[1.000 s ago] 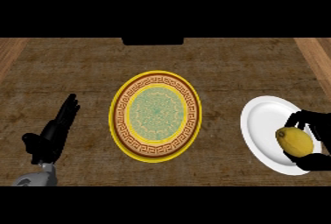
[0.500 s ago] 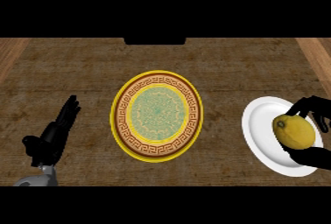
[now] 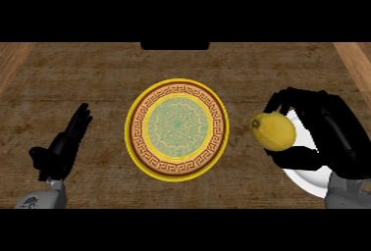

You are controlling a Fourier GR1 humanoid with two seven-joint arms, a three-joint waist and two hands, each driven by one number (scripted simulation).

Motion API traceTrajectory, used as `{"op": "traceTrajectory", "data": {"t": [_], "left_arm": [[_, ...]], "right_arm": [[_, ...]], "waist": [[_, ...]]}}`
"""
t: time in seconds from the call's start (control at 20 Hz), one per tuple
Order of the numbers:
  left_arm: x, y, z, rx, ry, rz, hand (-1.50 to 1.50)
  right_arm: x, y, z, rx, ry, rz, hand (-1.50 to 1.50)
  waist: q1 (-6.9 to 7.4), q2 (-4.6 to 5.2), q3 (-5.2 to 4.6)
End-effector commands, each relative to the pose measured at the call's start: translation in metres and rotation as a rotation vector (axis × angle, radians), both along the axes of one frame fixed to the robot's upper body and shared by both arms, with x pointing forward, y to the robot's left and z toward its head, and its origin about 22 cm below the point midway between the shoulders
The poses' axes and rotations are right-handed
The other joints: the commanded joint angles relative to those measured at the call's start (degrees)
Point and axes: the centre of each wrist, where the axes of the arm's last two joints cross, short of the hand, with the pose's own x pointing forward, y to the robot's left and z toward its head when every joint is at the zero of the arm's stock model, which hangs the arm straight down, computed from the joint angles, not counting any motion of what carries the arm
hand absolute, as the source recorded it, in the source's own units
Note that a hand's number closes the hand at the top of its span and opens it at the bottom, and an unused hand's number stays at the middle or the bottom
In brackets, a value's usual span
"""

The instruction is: Pick the lemon from the plate and place it in the plate

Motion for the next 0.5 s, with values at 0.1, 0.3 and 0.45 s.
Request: {"op": "traceTrajectory", "data": {"t": [0.1,0.3,0.45], "left_arm": [[-0.001,0.004,0.008,0.000,0.003,0.008,0.00],[0.011,-0.011,0.000,-0.007,-0.001,-0.004,0.00],[-0.009,0.015,0.000,-0.009,0.015,-0.012,0.00]], "right_arm": [[0.013,0.066,-0.005,-0.008,0.066,0.074,1.50],[0.028,0.108,-0.029,0.020,0.088,0.100,1.50],[0.052,0.128,-0.037,0.002,0.105,0.092,1.50]], "waist": [[0.13,-0.02,0.03],[0.11,0.10,0.02],[0.63,0.11,0.03]]}}
